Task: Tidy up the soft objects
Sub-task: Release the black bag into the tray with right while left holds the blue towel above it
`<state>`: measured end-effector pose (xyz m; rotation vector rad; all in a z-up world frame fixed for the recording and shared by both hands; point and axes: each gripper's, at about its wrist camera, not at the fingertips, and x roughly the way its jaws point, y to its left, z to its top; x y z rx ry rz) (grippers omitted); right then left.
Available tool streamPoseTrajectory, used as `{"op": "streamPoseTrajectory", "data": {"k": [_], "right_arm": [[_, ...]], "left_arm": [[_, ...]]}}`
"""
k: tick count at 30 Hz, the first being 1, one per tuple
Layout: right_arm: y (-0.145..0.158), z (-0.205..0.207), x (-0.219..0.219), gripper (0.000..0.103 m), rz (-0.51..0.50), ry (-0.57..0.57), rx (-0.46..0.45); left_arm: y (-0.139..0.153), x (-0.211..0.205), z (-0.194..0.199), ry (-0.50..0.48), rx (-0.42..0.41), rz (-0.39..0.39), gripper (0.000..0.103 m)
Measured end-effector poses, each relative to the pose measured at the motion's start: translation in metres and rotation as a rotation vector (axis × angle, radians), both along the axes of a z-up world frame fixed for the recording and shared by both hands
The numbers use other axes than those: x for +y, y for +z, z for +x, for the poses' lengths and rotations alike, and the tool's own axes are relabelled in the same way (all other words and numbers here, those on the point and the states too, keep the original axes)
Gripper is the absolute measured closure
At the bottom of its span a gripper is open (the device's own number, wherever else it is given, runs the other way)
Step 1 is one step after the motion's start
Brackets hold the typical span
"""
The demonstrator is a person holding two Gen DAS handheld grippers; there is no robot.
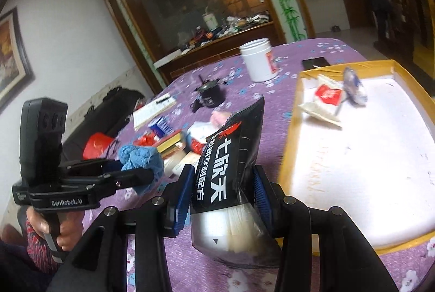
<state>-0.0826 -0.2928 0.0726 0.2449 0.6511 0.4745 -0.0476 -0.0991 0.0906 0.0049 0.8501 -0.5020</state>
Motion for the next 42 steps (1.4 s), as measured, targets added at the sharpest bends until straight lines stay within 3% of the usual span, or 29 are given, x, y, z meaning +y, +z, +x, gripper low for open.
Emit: {"op": "streamPoseTrajectory", "data": {"k": [17, 28, 34, 42], "right_arm": [[0.013, -0.015, -0.073, 0.058, 0.091, -0.142, -0.025], [0.031, -0.013, -0.113, 0.059, 0.076, -0.263, -0.017], [0.036, 0.022, -0.138, 0.058, 0.077, -0.33, 0.053], [0.04, 0.118, -0.16, 0.058, -0.015, -0.396, 0.189]], "left_arm": [[0.021, -0.082, -0.003, -0.132, -0.022, 0.035, 0.063], [0.024, -0.117, 0.04, -0.156, 0.019, 0.004, 0.063], [0.01, -0.15, 0.073, -0.174, 0.064, 0.019, 0.063], [-0.021, -0.194, 0.119, -0.144, 0.117, 0.067, 0.063]]}}
